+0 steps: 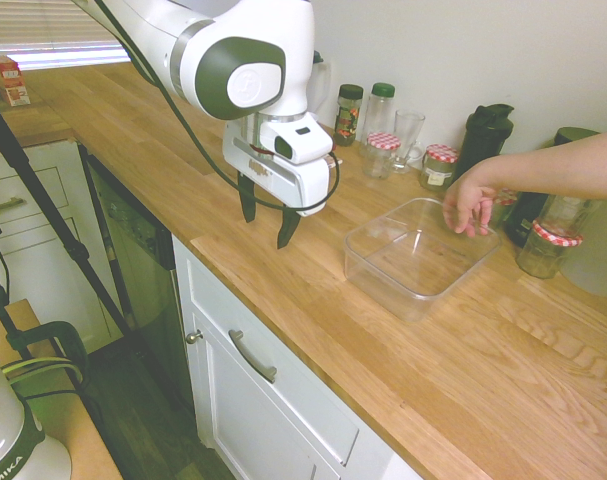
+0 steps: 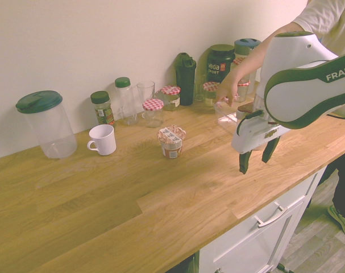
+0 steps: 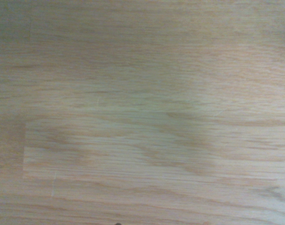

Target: Put the cereal into the container

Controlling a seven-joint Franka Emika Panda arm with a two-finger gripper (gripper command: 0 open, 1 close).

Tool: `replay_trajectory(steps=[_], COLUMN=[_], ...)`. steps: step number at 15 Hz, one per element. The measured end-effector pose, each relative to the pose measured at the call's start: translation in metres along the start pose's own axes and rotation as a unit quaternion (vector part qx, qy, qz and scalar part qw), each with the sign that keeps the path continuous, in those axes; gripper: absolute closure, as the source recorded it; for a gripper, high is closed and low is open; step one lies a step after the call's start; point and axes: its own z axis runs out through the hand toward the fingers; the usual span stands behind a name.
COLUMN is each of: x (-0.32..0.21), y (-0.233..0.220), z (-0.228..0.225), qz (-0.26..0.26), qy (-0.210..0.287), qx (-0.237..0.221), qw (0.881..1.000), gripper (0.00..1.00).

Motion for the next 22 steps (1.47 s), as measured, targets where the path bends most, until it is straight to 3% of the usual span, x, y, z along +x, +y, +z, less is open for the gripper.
replay_trajectory(steps=[5,12,22], x=[-0.005,-0.008,-0.005], y=[-0.009,-0.067,-0.147], z=[0.001,0.022,0.038], qz=[-0.004,-0.042,-0.088], qy=[0.005,0.043,0.127], qx=[0.008,0.055,0.123], qw=[1.000,0.997,0.980], gripper=[0.00,0.00,0.00])
